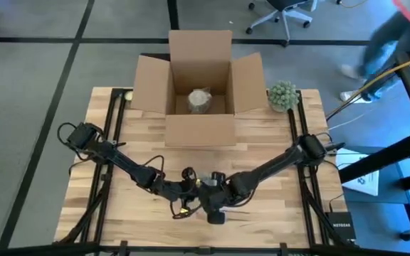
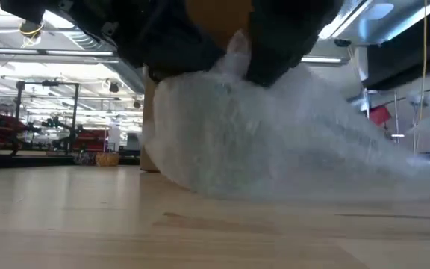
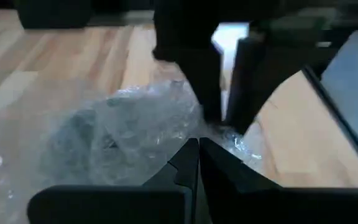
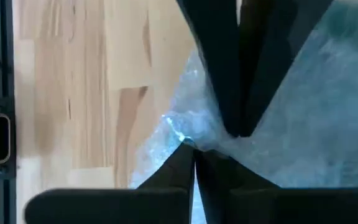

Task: Wrap mug
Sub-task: Wrap the dark green mug using the transparent bubble wrap

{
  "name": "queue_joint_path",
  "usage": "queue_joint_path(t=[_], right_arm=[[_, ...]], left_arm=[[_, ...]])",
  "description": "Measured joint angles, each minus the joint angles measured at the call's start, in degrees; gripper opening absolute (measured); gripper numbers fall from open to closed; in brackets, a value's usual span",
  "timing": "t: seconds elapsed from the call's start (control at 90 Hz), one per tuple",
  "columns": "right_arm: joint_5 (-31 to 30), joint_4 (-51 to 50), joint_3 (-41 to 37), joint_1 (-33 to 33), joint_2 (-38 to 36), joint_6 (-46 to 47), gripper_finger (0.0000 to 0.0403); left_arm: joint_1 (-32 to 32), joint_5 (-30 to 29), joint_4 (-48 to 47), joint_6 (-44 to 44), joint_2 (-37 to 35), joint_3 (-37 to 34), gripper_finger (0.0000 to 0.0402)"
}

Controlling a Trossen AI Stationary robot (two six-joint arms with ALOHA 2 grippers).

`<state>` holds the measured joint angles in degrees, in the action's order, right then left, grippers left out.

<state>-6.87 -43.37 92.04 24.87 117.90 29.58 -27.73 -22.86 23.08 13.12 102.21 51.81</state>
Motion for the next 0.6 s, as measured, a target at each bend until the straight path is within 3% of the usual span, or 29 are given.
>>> queue_joint_path(t=[0.356,0.6], right_arm=[[-4.81,-10.37,8.08,-0.17,-0.41,-2.65,0.0001],[-13.71,-12.72,10.81,-0.41,-0.58,-4.44,0.0001]], left_arm=[[-0.02,-0.2,-0.24,-0.12,0.04,-0.07,0.0],[-0.02,-1.48,-0.61,-0.34,-1.81,-0.07,0.0]])
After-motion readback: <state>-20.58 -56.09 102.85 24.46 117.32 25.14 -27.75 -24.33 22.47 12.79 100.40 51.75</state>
